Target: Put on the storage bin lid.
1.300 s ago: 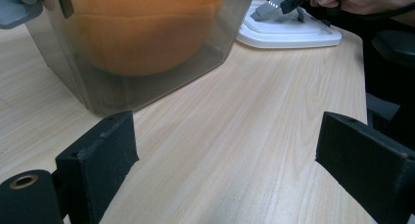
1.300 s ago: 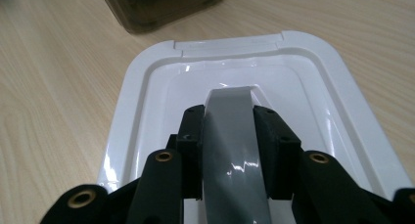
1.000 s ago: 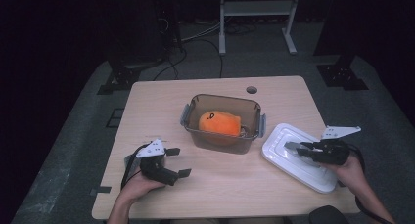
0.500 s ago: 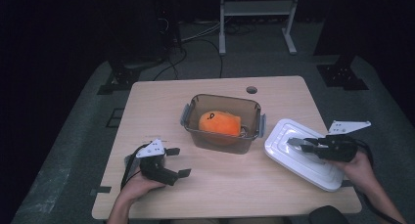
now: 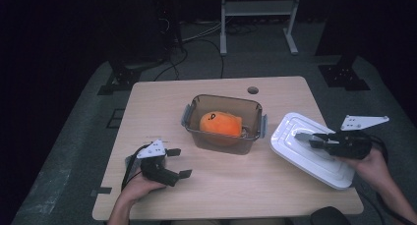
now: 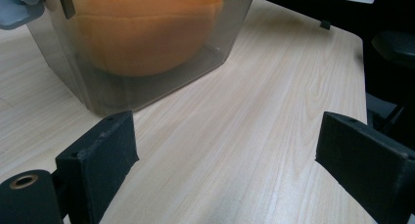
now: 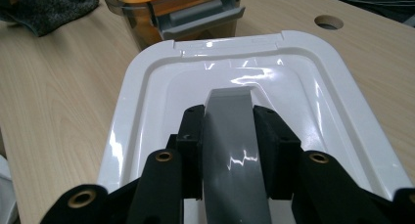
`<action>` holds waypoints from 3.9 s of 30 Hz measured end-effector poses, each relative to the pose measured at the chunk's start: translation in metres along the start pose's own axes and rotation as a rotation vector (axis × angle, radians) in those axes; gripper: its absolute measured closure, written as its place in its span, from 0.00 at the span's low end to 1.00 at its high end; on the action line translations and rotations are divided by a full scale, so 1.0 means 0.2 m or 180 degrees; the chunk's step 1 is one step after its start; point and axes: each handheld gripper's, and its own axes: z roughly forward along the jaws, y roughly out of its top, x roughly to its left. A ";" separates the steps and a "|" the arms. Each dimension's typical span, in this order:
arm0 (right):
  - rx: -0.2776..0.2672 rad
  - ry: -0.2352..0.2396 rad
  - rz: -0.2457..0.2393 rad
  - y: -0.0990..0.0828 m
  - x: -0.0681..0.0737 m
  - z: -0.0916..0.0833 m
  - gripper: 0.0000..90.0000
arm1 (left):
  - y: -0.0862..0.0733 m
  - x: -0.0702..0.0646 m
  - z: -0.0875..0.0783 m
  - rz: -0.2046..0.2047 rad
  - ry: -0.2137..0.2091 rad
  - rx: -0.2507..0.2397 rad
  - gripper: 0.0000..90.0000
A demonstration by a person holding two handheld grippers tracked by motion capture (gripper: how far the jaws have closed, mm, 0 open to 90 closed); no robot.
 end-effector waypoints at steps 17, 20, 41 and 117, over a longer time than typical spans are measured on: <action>-0.0135 0.0100 -0.0232 0.26 0.07 -0.09 0.73 | 0.00 0.00 0.00 0.0013 0.0006 -0.0013 0.08; -0.0144 0.0146 -0.0272 0.31 0.08 -0.07 0.73 | 0.00 0.00 0.00 0.0011 0.0006 -0.0012 0.08; -0.0116 0.0447 -0.0517 0.59 0.16 0.17 0.73 | 0.00 0.00 -0.01 -0.0003 0.0001 -0.0028 0.08; 0.0291 0.1065 -0.0836 1.02 0.29 1.01 0.73 | 0.00 0.00 -0.03 0.0005 -0.0004 -0.0074 0.08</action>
